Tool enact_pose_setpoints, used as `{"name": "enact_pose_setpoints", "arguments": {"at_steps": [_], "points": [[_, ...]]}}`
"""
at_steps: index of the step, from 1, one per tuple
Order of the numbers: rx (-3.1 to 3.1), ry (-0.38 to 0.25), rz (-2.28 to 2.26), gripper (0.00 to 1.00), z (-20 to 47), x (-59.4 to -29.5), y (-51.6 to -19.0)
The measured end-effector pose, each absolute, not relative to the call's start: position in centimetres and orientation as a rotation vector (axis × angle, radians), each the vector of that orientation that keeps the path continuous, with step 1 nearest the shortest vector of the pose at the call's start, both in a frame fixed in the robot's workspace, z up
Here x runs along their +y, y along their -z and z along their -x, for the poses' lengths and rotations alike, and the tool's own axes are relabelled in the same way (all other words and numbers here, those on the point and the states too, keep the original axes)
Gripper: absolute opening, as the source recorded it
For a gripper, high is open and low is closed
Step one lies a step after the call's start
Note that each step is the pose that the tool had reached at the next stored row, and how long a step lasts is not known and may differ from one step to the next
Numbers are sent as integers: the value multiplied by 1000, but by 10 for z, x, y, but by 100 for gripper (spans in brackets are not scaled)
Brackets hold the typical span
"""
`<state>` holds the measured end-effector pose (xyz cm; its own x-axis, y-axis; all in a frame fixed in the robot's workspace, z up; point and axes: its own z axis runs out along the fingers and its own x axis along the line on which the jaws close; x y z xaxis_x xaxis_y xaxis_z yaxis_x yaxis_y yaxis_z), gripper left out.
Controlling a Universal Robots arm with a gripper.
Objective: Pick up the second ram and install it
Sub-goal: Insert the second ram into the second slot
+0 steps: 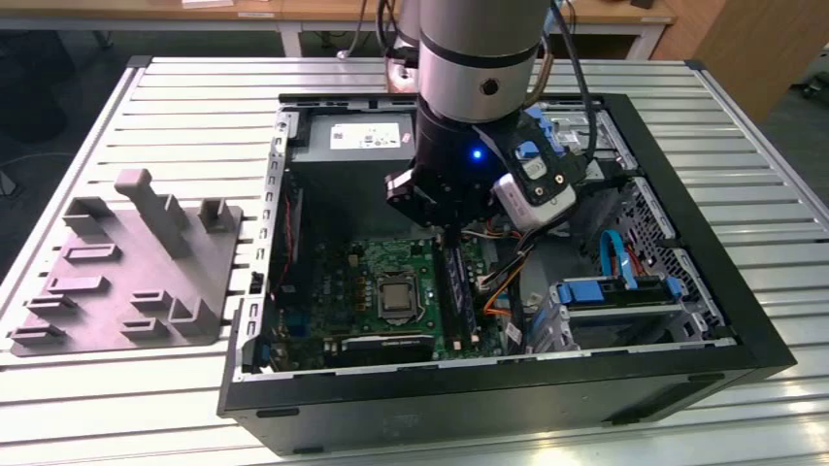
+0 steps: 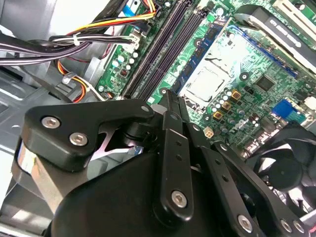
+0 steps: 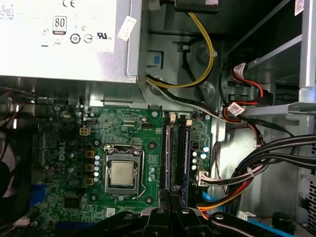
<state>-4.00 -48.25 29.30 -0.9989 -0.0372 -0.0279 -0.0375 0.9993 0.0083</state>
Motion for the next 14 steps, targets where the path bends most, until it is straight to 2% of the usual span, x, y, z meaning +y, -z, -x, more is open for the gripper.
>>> {"name": "enact_pose_setpoints", "arguments": {"at_steps": [14], "points": [[3113,-14,58,11,40,-483,-268]]}}
